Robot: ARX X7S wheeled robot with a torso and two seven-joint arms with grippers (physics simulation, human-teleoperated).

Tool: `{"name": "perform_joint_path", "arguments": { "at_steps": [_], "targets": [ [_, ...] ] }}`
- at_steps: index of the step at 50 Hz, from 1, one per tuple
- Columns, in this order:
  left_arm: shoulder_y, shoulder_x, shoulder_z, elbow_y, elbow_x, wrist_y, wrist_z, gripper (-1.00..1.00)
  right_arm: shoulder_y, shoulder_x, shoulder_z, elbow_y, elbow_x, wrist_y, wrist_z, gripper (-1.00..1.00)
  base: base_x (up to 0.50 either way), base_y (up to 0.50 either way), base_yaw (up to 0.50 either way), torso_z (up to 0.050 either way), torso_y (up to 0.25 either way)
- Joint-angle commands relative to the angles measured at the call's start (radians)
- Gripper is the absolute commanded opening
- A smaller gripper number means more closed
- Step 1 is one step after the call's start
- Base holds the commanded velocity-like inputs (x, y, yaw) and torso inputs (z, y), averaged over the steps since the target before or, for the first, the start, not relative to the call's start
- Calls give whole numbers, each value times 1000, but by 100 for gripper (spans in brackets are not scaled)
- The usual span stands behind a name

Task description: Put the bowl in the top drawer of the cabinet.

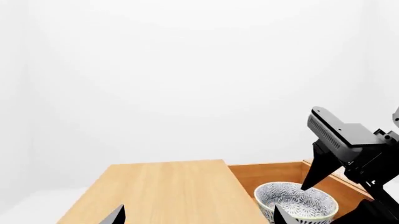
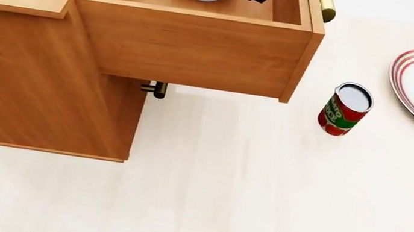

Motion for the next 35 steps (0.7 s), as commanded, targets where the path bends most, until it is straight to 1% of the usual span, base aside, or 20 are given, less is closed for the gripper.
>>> {"name": "perform_joint_path", "arguments": {
  "at_steps": [1, 11, 35],
  "targets": [
    [0, 3, 1, 2, 4, 3, 3, 100, 6, 0, 3, 6, 2, 5, -4, 100, 0, 0, 0, 0, 0],
    [7, -13, -18, -1, -24, 11, -7, 100, 18, 0, 3, 1, 14, 28, -29, 100, 0, 0, 0, 0, 9],
    [11, -32, -33, -2, -51, 28, -17, 100, 40, 0, 10, 18, 27, 39, -69, 100, 0, 0, 0, 0, 146]
  ]
}}
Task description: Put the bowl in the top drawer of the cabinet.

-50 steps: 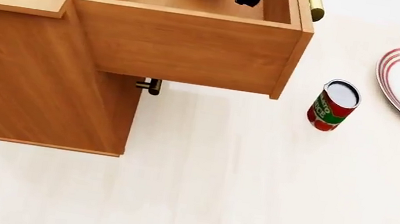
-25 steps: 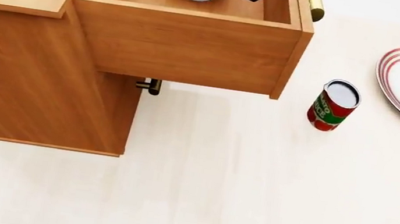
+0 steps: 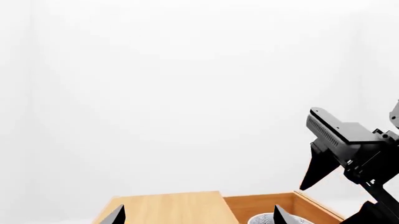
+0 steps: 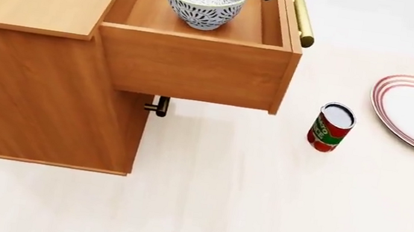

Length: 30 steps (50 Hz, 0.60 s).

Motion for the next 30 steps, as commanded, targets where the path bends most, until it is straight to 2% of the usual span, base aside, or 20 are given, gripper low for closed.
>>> {"name": "perform_joint_path", "arguments": {
  "at_steps": [1, 15, 17, 19, 30],
  "targets": [
    [5, -6, -15, -1, -15, 2, -5, 100, 14, 0, 7, 15, 18, -5, -16, 100, 0, 0, 0, 0, 154],
    [14, 47, -28, 4, 27, -32, 21, 100, 56, 12, 70, 118, 141, -138, 42, 100, 0, 0, 0, 0, 157],
    [13, 56, -27, 4, 38, -37, 28, 100, 50, 180, 82, -182, 189, 0, 191, 100, 0, 0, 0, 0, 156],
    [12, 63, -24, 5, 46, -39, 33, 100, 49, 290, 103, -452, 235, 93, 301, 100, 0, 0, 0, 0, 156],
    [19, 66, -38, 6, 32, -34, 32, 100, 63, 650, 239, -1086, 447, 362, 682, 100, 0, 0, 0, 0, 157]
  ]
}}
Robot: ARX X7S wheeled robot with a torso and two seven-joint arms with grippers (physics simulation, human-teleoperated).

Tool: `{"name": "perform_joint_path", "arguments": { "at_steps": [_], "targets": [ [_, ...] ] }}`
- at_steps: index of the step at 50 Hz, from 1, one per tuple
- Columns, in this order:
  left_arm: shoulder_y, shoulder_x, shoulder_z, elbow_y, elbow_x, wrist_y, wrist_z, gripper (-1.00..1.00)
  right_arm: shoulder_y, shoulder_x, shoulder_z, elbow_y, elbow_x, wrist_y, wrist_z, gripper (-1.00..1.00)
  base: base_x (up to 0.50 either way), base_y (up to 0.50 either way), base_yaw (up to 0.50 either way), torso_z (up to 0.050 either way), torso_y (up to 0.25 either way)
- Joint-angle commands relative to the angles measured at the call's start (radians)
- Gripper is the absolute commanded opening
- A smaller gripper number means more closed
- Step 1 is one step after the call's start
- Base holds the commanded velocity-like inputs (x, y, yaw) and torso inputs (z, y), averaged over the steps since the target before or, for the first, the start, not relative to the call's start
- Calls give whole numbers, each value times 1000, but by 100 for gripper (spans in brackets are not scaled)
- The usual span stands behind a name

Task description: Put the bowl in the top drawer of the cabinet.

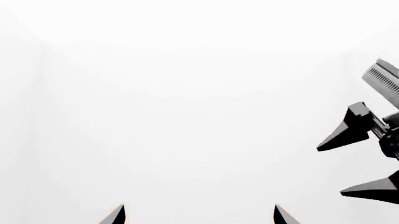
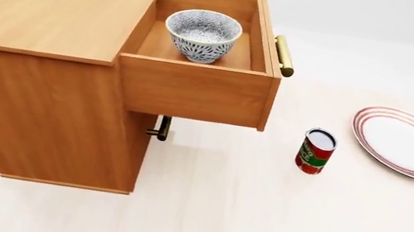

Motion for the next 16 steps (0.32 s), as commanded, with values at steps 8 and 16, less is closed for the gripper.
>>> {"name": "perform_joint_path", "arguments": {
  "at_steps": [8, 16],
  "targets": [
    [3, 9, -8, 8, -16, 15, 3, 100, 45, 488, 238, -859, 367, 367, 584, 100, 0, 0, 0, 0, 157],
    [7, 13, -13, 16, -29, 25, -1, 100, 54, 627, 366, -1052, 598, 474, 835, 100, 0, 0, 0, 0, 157]
  ]
}}
